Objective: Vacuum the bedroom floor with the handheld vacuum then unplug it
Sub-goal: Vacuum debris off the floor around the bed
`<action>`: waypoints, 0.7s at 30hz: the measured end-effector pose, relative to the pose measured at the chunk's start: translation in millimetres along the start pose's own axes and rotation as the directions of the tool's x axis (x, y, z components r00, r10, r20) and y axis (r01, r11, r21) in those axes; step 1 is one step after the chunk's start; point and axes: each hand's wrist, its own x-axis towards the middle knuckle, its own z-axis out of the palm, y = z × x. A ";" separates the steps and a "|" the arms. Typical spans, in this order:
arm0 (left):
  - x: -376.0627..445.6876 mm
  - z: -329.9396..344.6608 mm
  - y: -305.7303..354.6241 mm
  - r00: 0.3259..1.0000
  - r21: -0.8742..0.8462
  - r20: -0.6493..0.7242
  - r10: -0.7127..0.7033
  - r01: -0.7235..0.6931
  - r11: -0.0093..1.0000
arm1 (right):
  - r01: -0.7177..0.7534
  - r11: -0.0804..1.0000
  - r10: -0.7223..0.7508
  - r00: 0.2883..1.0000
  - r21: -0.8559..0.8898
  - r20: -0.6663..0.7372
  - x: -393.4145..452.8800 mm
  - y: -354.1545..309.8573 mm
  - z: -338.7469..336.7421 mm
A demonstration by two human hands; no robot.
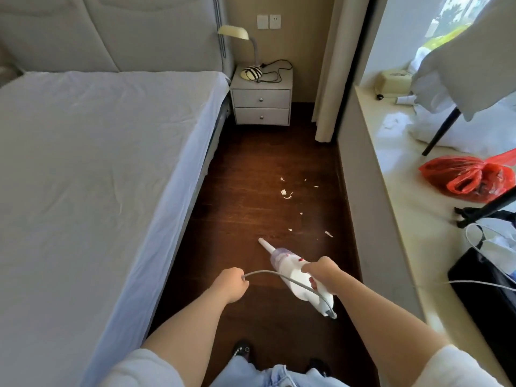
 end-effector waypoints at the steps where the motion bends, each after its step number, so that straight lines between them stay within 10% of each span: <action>1: -1.4 -5.9 -11.0 1.000 -0.012 -0.005 -0.018 0.018 1.000 | 0.012 0.999 -0.011 1.000 -0.031 0.013 -0.3 -7.9 11.4; 21: 22.7 -13.3 9.0 0.994 0.012 0.022 0.105 -0.105 0.994 | -0.038 0.998 0.046 0.979 0.041 -0.201 5.6 0.1 -10.7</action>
